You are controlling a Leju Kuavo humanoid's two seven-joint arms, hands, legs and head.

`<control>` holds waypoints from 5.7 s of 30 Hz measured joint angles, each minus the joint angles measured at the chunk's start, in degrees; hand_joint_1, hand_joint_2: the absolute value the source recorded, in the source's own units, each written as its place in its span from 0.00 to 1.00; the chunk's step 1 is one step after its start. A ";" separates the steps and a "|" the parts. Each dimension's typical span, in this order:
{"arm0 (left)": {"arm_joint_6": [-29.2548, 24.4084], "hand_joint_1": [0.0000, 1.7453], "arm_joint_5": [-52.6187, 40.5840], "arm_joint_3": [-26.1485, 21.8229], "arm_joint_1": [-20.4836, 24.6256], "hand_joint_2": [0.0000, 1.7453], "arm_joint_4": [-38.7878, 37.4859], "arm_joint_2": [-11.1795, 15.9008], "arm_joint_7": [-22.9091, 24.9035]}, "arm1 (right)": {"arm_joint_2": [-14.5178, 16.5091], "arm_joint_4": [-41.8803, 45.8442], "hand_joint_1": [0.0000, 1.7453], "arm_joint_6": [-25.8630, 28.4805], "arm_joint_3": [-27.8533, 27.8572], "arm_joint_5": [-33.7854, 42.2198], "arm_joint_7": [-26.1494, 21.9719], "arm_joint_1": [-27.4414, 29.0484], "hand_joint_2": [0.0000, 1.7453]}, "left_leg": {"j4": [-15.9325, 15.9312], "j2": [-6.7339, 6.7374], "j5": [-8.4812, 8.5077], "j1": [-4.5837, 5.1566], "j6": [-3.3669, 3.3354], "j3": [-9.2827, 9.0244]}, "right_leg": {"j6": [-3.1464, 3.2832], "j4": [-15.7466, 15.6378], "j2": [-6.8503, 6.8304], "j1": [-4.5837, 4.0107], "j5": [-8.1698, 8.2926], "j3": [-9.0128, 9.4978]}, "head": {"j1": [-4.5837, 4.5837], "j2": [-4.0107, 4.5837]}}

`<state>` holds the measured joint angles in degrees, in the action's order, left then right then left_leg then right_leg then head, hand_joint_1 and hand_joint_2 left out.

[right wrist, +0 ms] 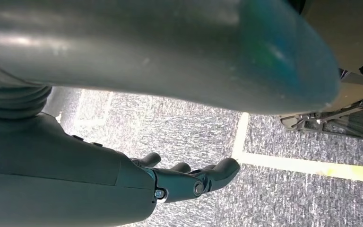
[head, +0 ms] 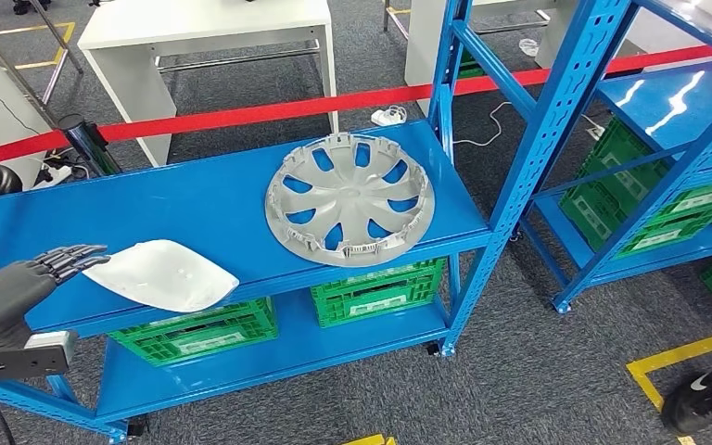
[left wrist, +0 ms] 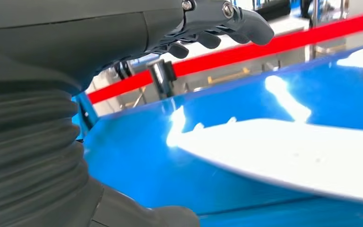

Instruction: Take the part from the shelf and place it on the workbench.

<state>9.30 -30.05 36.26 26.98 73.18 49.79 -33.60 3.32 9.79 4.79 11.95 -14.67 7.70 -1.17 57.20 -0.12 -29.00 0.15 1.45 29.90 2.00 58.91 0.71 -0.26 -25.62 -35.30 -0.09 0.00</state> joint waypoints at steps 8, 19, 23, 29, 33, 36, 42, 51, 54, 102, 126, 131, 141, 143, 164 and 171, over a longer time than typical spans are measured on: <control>-3.71 0.00 -3.04 -0.30 -0.25 1.00 -0.62 -6.40 1.85 | 0.06 0.00 0.00 0.06 0.95 0.23 -0.11 -0.06 0.00 | 0.00 -0.01 -0.01 0.00 -0.01 0.04 | -0.01 0.00 -0.01 0.01 0.00 0.02 | 0.00 0.00; -3.85 0.00 -3.26 -0.30 0.13 1.00 -3.79 -10.68 1.85 | 0.07 0.00 0.00 0.10 1.34 0.26 -0.35 -0.05 0.00 | 0.00 0.00 -0.01 0.00 -0.01 0.01 | 0.00 0.00 0.01 0.00 0.00 0.01 | 0.00 0.00; -4.29 0.00 -3.52 -0.28 0.23 1.00 -4.85 -11.68 1.66 | 0.07 0.00 0.00 0.10 1.36 0.20 -0.36 -0.04 0.00 | 0.00 0.00 -0.01 0.00 -0.01 -0.01 | 0.00 0.00 0.00 0.00 0.00 0.01 | 0.00 0.00; -5.07 0.00 -4.39 0.35 1.09 1.00 -7.45 -14.01 1.49 | 0.07 0.00 0.00 0.02 1.36 -0.01 -0.18 -0.05 0.00 | 0.00 0.00 -0.01 0.01 -0.01 -0.01 | -0.01 0.00 -0.01 0.01 0.00 0.01 | -0.01 0.00; -5.30 0.00 -4.90 1.27 2.11 1.00 -10.63 -16.58 0.88 | 0.07 0.00 0.00 -0.11 1.36 -0.30 -0.19 -0.07 0.00 | 0.01 -0.01 -0.01 0.01 -0.01 0.00 | -0.01 -0.01 -0.01 0.02 0.01 0.01 | 0.00 0.00; -5.91 0.00 -5.34 2.31 3.04 1.00 -13.23 -18.49 0.28 | 0.07 0.00 0.00 -0.18 1.37 -0.42 -0.21 -0.07 0.00 | 0.01 0.00 -0.01 0.01 -0.02 -0.01 | -0.02 -0.01 -0.01 0.02 0.01 0.01 | 0.00 0.00; -7.29 0.00 -6.82 4.34 4.40 1.00 -17.77 -22.45 -0.17 | 0.07 0.00 0.00 -0.08 1.52 -0.46 -0.02 -0.09 0.00 | 0.02 -0.01 -0.01 0.01 -0.02 0.00 | -0.03 -0.01 -0.01 0.02 0.02 0.01 | 0.00 0.00; -9.81 1.00 -9.19 7.07 6.36 1.00 -23.14 -26.35 1.62 | 0.07 0.00 0.00 0.02 2.44 -0.58 0.17 -0.07 0.00 | 0.02 0.00 -0.02 0.01 -0.03 0.00 | -0.03 -0.01 0.00 0.02 0.02 0.01 | 0.00 0.00; -10.38 1.00 -9.56 7.61 6.56 1.00 -24.11 -26.97 2.03 | 0.07 0.00 0.00 -0.08 2.53 -0.77 0.17 -0.07 0.00 | 0.02 0.00 -0.02 0.01 -0.03 0.00 | -0.03 -0.01 -0.01 0.02 0.02 0.01 | 0.00 0.00; 7.46 1.00 26.86 -0.09 0.36 1.00 -18.50 -26.79 -6.50 | 0.03 0.00 0.00 -1.03 2.91 -3.90 -1.13 0.25 0.00 | -0.03 -0.13 -0.18 0.02 -0.26 -0.23 | -0.18 -0.01 -0.29 0.11 -0.21 0.42 | -0.02 0.00; 17.00 1.00 52.97 -16.34 -25.40 1.00 24.04 -44.43 -6.37 | -0.53 0.00 0.00 -1.42 2.21 -6.66 0.54 0.57 0.00 | 0.04 -0.18 -0.66 0.22 -0.85 -0.53 | -0.74 -0.08 -0.35 0.39 -0.68 0.86 | 0.00 0.00; 17.30 1.00 50.25 -16.33 -27.23 1.00 26.78 -44.94 -6.37 | -0.28 0.00 0.00 -2.38 2.13 -7.86 2.10 0.65 0.00 | 0.04 -0.18 -0.67 0.23 -0.86 -0.53 | -0.74 -0.08 -0.35 0.39 -0.68 0.86 | 0.00 0.00; 15.49 1.00 48.03 -16.99 -32.60 1.00 30.57 -45.70 -6.39 | -0.26 0.00 0.00 -1.91 0.60 -10.29 -0.14 0.60 0.00 | 0.15 -0.19 -0.85 0.47 -1.01 -0.51 | -0.86 -0.15 -0.38 0.53 -0.70 0.89 | -0.01 0.00; 15.81 1.00 48.15 -17.01 -33.11 1.00 30.56 -45.59 -6.34 | -0.30 0.00 0.00 -1.74 0.50 -10.22 -0.66 0.56 0.00 | 0.22 -0.19 -0.90 0.55 -1.09 -0.49 | -0.98 -0.15 -0.39 0.60 -0.68 0.91 | -0.01 0.00; 10.47 1.00 43.93 -17.47 -30.83 1.00 26.48 -50.97 -6.33 | -4.95 0.00 0.00 -3.33 -4.05 -16.87 -2.55 -0.33 0.00 | 2.19 -0.08 0.58 -0.31 -0.30 2.46 | -1.56 1.47 -0.08 1.18 -3.30 2.41 | 0.28 0.00; 9.77 1.00 42.80 -16.35 -31.87 1.00 25.76 -51.04 -5.51 | -5.48 -0.02 0.00 -3.54 -3.69 -13.84 1.24 0.52 0.00 | 16.91 -0.03 -9.64 -0.64 1.19 7.20 | 0.16 1.23 -0.70 1.10 -1.07 -0.37 | 0.24 0.00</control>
<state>19.06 12.75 19.90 -4.90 98.95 -1.25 -39.11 -2.15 9.78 1.25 8.26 -28.51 8.94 -0.65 74.11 -0.15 -38.64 -0.49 2.64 37.10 2.16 60.14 0.01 0.84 -26.69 -35.67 0.15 0.00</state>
